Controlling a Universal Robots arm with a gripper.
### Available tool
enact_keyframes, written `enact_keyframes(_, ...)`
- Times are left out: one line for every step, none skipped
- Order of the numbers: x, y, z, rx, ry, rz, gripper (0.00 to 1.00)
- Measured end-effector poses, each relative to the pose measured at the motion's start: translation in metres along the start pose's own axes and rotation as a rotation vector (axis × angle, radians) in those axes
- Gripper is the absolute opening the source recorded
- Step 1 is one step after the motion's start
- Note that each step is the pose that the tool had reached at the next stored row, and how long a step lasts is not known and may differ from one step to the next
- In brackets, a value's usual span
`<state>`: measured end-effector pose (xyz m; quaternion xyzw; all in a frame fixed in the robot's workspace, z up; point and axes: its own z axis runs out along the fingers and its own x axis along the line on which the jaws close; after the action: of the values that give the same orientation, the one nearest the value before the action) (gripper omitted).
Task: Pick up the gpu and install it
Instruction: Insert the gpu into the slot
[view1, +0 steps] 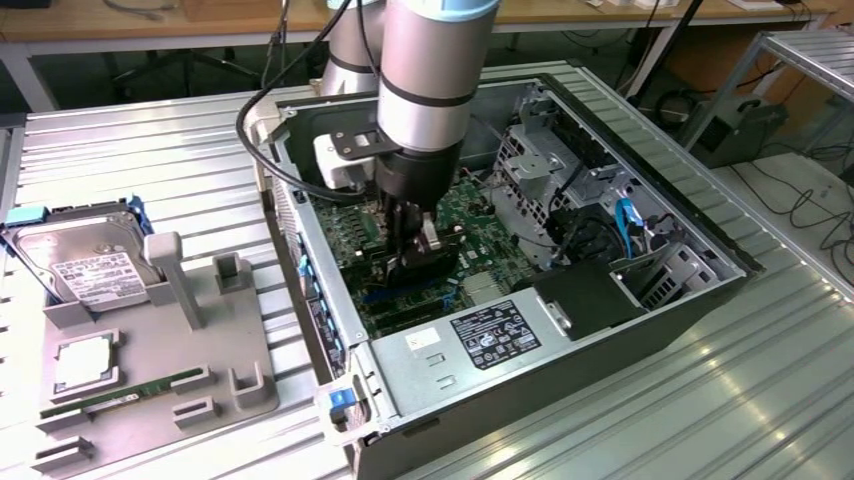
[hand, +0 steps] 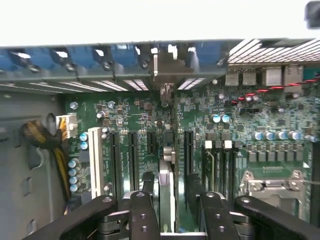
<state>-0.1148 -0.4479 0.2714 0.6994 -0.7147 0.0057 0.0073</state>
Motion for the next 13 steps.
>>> enact_keyframes(0.0,0.0001,-0.0024,-0.0001,0.0007,0.0,0.4)
enact_keyframes(0.0,0.0001,-0.0048,-0.0002,0.0009,0.0,0.4)
enact_keyframes(0.0,0.0,-0.0073,0.0001,0.0007,0.0,0.4)
enact_keyframes(0.0,0.0,-0.01,0.0001,0.0007,0.0,0.4)
enact_keyframes(0.0,0.0001,-0.017,-0.0001,0.0008,0.0,0.4)
enact_keyframes(-0.001,-0.0002,-0.0174,-0.0001,-0.0007,0.0,0.4)
enact_keyframes(-0.001,-0.0006,-0.0178,-0.0008,-0.0031,0.0,0.4)
enact_keyframes(-0.002,-0.0024,-0.0186,-0.0035,-0.0098,-0.001,0.4)
enact_keyframes(-0.002,-0.0053,-0.0186,-0.0071,-0.0161,-0.002,0.32)
enact_keyframes(-0.002,-0.0082,-0.0186,-0.0107,-0.0216,-0.003,0.25)
enact_keyframes(-0.002,-0.0117,-0.0186,-0.0147,-0.0264,-0.005,0.19)
enact_keyframes(-0.002,-0.0145,-0.0187,-0.0182,-0.0307,-0.005,0.19)
enact_keyframes(-0.002,-0.0181,-0.0187,-0.0222,-0.037,-0.007,0.13)
